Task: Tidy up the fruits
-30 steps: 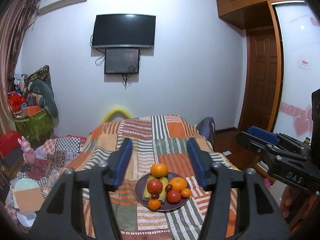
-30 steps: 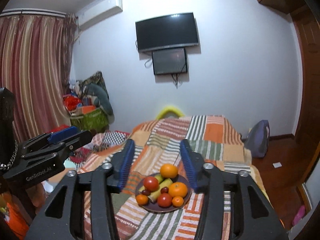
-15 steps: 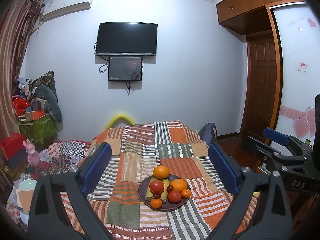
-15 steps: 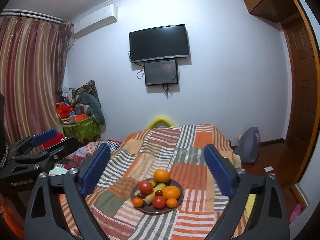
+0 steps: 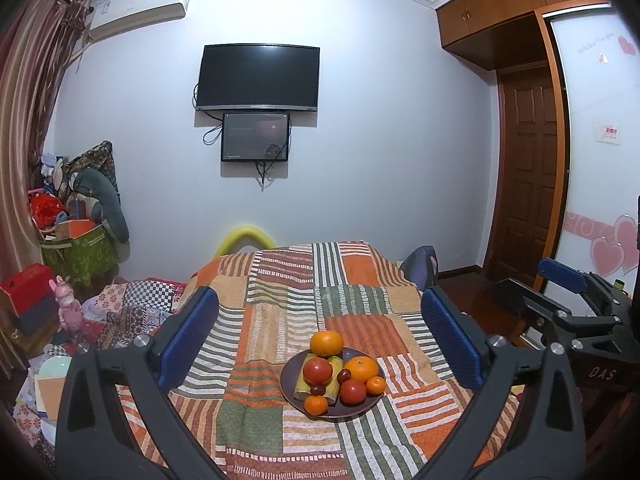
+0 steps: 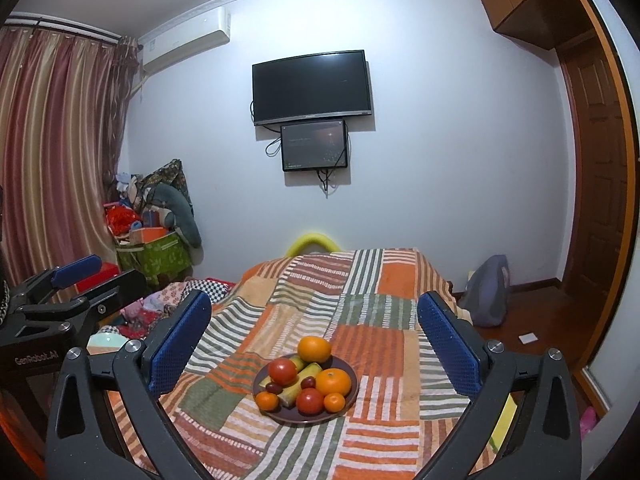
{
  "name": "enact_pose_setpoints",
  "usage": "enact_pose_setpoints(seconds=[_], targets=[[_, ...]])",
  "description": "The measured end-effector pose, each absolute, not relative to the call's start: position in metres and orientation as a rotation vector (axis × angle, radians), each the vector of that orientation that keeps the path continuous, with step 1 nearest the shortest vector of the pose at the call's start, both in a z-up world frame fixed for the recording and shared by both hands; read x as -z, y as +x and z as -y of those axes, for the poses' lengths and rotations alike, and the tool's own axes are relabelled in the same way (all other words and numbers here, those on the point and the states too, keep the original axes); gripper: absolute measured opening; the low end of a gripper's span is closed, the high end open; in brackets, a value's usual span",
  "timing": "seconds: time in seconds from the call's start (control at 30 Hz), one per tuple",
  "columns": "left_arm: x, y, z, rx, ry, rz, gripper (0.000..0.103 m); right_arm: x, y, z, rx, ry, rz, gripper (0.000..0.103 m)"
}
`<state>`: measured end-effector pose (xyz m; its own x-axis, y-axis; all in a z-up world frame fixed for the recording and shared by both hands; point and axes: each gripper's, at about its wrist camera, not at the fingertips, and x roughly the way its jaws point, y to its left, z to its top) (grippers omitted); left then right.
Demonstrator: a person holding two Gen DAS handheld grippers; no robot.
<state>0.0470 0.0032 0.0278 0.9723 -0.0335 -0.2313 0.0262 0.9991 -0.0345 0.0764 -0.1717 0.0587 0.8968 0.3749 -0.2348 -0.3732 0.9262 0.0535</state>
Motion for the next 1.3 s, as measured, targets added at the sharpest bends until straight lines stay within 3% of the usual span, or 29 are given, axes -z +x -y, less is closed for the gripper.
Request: enact_pose_setpoints(seconds=[1.3], targets=[[-0.0257,0.0451,-0.0072,0.058,-0.042,-0.232,0.103,-0.0654,0.0704,0.1681,-0.378,-0.015,-0.225,0.103]])
